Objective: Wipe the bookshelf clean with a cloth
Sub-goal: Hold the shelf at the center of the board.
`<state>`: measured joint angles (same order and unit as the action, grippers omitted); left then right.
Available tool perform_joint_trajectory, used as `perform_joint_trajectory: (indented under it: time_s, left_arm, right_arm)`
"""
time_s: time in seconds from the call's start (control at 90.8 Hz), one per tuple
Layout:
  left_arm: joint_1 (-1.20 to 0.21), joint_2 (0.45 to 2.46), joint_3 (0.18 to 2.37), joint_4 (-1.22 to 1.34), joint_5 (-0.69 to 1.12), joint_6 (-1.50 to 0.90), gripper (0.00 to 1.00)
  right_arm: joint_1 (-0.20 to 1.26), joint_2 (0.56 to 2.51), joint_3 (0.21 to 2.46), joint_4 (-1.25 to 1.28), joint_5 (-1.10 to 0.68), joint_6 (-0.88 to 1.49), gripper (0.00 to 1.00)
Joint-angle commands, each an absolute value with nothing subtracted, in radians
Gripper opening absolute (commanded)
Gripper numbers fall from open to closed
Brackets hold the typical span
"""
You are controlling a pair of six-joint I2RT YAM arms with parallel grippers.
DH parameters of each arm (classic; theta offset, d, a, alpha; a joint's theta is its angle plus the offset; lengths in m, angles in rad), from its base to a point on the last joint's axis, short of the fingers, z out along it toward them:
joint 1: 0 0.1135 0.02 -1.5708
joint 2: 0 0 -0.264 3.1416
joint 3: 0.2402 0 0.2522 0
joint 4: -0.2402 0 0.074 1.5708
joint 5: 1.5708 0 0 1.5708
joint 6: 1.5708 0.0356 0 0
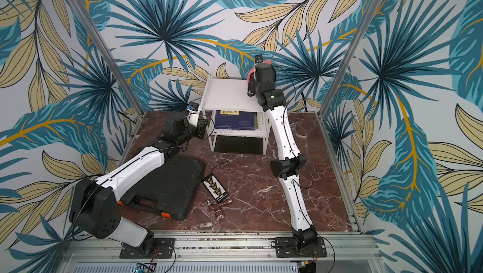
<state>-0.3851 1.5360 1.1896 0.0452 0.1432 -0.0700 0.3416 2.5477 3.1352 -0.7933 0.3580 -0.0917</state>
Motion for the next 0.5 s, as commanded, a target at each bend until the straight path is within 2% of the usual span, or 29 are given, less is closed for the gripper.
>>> perform_joint_trajectory:
  time_s: [0.0, 0.11, 0.187, 0.308, 0.397, 0.485]
  left_arm:
    - [-0.383, 1.554, 1.165, -0.105, 0.171, -0.124, 0.0]
    - [-0.387, 1.538, 1.161, -0.1, 0.16, -0.128, 0.0]
    - [-0.387, 1.519, 1.146, -0.088, 0.137, -0.129, 0.0]
    - [-0.384, 1.498, 1.136, -0.092, 0.123, -0.122, 0.0]
    - [-0.384, 1.484, 1.122, -0.087, 0.116, -0.118, 0.0]
    - [-0.383, 1.477, 1.107, -0.076, 0.113, -0.118, 0.0]
  right_arm:
    - [0.486, 2.707, 3.068, -0.993, 0.19, -0.132, 0.0]
    - [0.585, 2.667, 3.071, -0.956, 0.108, -0.233, 0.0]
    - [0.593, 2.584, 3.074, -1.025, 0.081, -0.265, 0.0]
    - [0.501, 2.472, 3.093, -1.205, 0.194, -0.31, 0.0]
    - [0.373, 2.459, 3.159, -1.368, 0.162, -0.27, 0.0]
    - [0.361, 2.454, 3.171, -1.435, 0.146, -0.298, 0.0]
